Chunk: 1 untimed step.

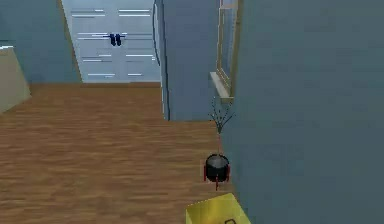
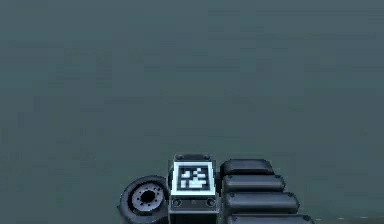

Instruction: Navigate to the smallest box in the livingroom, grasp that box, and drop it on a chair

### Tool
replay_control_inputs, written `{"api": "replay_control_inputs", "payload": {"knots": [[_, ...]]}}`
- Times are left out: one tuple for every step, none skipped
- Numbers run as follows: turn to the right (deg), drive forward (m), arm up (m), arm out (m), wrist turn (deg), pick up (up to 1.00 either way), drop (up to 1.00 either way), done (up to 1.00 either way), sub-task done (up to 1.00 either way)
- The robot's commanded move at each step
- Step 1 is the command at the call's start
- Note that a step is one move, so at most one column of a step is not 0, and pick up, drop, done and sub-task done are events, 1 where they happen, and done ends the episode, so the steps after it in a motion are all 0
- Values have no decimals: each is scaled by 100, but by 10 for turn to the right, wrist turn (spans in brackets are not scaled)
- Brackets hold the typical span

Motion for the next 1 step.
{"api": "replay_control_inputs", "payload": {"knots": [[-360,0,0,0,0,0,0,0,0]]}}
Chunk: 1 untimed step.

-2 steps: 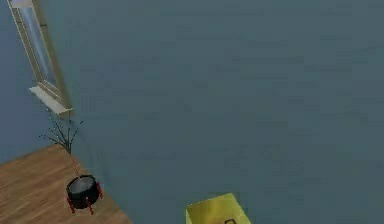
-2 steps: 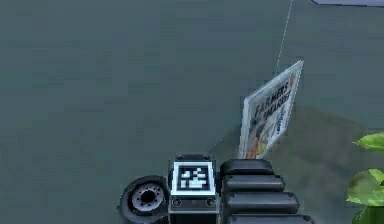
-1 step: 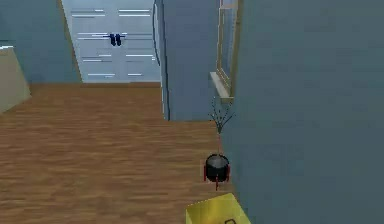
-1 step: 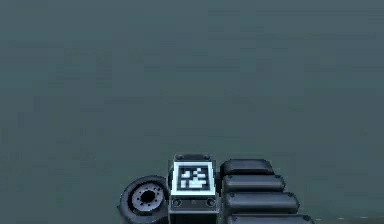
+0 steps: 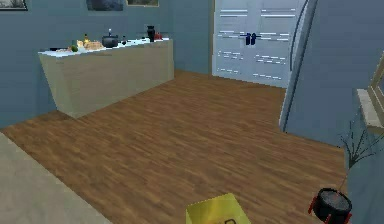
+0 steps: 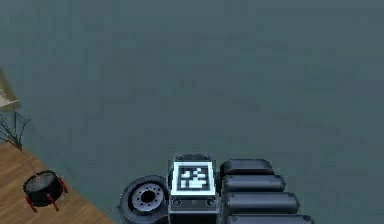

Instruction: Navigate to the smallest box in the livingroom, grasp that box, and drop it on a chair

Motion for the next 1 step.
{"api": "replay_control_inputs", "payload": {"knots": [[-30,0,0,0,0,0,0,0,0]]}}
